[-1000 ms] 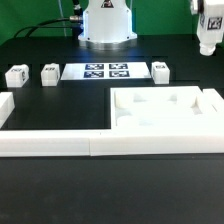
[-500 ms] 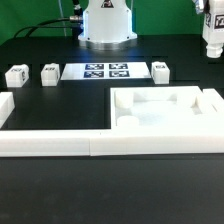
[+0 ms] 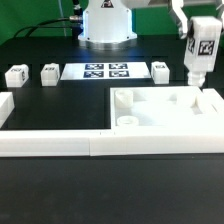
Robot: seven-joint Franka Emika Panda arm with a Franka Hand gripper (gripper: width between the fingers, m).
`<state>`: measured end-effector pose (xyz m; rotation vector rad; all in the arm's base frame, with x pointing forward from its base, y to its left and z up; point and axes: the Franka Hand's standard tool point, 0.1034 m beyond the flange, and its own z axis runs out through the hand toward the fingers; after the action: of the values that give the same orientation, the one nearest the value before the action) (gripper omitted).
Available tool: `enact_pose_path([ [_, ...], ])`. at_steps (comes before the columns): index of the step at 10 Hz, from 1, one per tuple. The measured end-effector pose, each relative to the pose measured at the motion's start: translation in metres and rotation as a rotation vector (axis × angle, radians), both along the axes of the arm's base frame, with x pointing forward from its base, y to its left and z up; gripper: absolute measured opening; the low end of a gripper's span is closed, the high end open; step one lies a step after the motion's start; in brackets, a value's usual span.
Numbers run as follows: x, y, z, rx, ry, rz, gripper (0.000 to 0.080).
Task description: Assemble square table
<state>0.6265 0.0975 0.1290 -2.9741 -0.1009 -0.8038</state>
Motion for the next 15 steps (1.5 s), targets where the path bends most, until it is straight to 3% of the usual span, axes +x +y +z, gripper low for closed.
enact_pose_path([
  [2,-0.005,0.013,-0.026,0.031,-0.019,-0.005,0.0294],
  [6,-0.004,0.011,-0.026,0.022,-0.018,0.006,0.0294],
  [8,0.001,0.01,-0.032,0.013,-0.021,0.017,0.0294],
  [12,-0.007,0.018,-0.05,0.009,0.004,0.031,0.0294],
  [15,-0.006,0.021,-0.051,0.013,-0.053,-0.001,0.0294],
])
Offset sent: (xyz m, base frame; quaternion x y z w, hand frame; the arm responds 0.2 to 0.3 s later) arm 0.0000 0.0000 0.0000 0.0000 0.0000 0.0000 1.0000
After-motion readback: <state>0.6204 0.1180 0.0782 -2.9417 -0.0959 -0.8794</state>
